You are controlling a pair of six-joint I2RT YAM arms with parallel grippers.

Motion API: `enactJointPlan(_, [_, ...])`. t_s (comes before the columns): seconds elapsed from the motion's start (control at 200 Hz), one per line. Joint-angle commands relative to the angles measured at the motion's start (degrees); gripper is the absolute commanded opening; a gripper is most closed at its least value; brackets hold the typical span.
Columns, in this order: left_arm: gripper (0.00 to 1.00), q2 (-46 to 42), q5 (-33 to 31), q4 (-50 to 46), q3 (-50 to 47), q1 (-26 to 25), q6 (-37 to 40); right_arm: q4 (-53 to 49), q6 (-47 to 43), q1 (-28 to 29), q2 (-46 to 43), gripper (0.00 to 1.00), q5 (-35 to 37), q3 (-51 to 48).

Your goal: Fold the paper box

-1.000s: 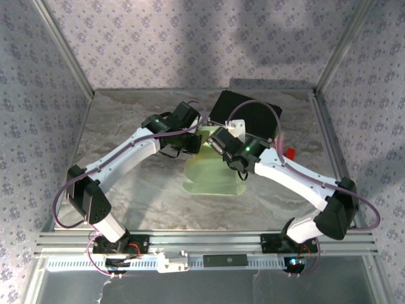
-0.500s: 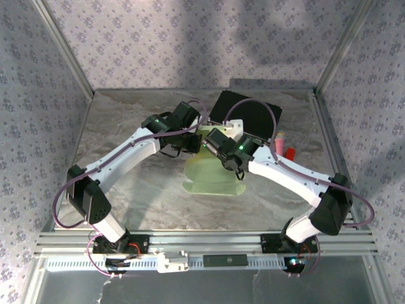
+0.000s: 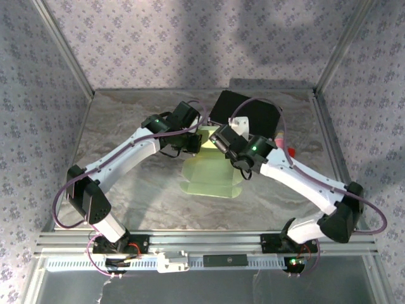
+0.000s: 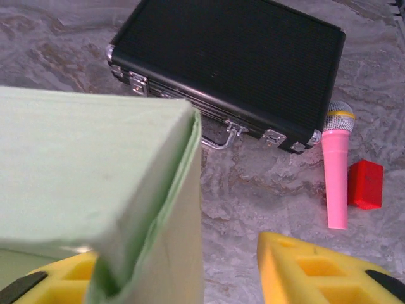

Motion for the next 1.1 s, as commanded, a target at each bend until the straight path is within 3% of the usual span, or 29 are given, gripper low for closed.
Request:
enactJointPlan(0.0, [0.0, -0.6, 1.2, 0.6, 0.2, -0.1, -0.1, -0.8, -1.1, -0.1, -0.8, 0.5, 0.2, 2.0])
enactJointPlan(0.11, [0.0, -0.7, 1.2, 0.6, 0.2, -0.1, -0.2, -0.9, -1.3, -0.6, 0.5, 0.5, 0.2, 2.5])
enactJointPlan(0.24, [0.0, -0.5, 1.2, 0.5, 0.3, -0.2, -0.2, -1.5, -0.7, -0.7, 3.2, 0.42, 0.7, 3.1])
enactJointPlan(0.355, [0.0, -0.8, 1.2, 0.7, 0.0, -0.3, -0.2, -1.7, 0.3, -0.7, 5.3, 0.29, 1.8, 3.6])
enactJointPlan(0.505, [0.0, -1.7, 0.2, 1.5, -1.0, -0.4, -0.4, -2.9, 2.5, -0.2, 6.2, 0.0, 3.8, 4.8])
enactJointPlan(0.68, [0.0, -3.8, -0.5, 5.4, -3.4, -0.8, -0.5, -3.8, 4.4, 0.1, 5.9, 0.0, 3.4, 4.6])
enactJointPlan(0.89, [0.31, -7.5, -1.4, 8.6, -5.7, -1.4, -0.4, -4.8, 5.7, -0.6, 4.8, 0.0, 2.3, 3.9])
enactJointPlan(1.094, [0.41, -11.8, -5.1, 9.8, -8.5, -1.7, 0.5, -5.6, 6.4, -1.6, 4.8, 0.0, 1.1, 4.4])
